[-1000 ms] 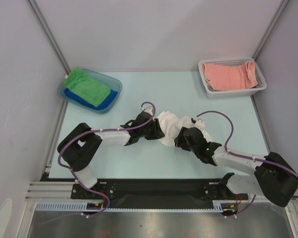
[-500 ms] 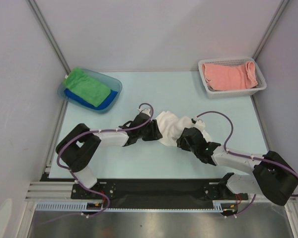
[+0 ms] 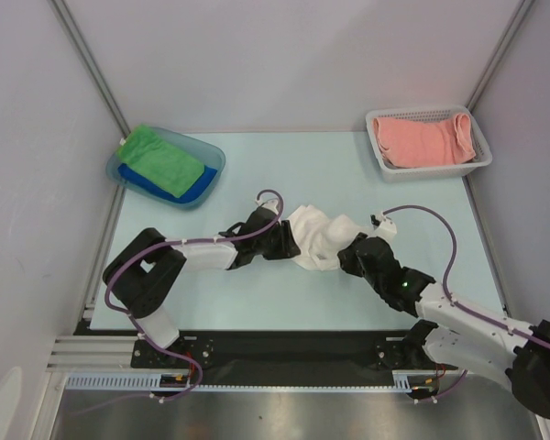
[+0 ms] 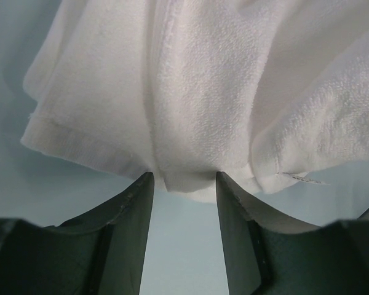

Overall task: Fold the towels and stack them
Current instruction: Flatten out the crumpled towel

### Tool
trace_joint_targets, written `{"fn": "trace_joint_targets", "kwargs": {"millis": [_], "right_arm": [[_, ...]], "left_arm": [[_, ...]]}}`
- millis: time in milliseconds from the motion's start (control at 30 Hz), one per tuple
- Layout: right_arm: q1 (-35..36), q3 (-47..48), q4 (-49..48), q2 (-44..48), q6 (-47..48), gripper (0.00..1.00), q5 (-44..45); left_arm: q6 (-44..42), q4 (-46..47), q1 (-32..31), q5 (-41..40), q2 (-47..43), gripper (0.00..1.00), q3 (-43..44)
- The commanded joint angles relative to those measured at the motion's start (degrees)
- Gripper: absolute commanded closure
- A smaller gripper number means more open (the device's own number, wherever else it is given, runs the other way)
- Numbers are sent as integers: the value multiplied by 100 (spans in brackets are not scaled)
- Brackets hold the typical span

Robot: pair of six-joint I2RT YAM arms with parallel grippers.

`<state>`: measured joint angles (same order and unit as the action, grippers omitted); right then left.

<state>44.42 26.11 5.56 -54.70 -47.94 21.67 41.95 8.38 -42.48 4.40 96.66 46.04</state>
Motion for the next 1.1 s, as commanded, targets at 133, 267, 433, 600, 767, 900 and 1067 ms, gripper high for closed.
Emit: {"fn": "trace_joint_targets", "kwargs": {"millis": [133,267,433,600,767,900,1067], "right_arm": [[-48,35,613,522,66,82,347],[-4,-18,341,276,13,76,40],[49,-1,-19,-233,-5,62,-136],[128,-18,-283,-462,-92,49,-207],[137,-9,-451,-664,-119,45,-277],[172,-35,-495,-901,-171,44,-330],[277,-80,-916,-1148,-312,44,-339]], "left_arm": [[-109,76,56,157,-42,50,291],[-47,128,56,113,28,51,309],[-47,111,56,148,160,58,397],[-47,76,56,140,178,66,449],[-64,23,56,149,99,80,493],[-108,-47,56,105,19,89,520],[-135,-74,56,96,-104,99,476]]}}
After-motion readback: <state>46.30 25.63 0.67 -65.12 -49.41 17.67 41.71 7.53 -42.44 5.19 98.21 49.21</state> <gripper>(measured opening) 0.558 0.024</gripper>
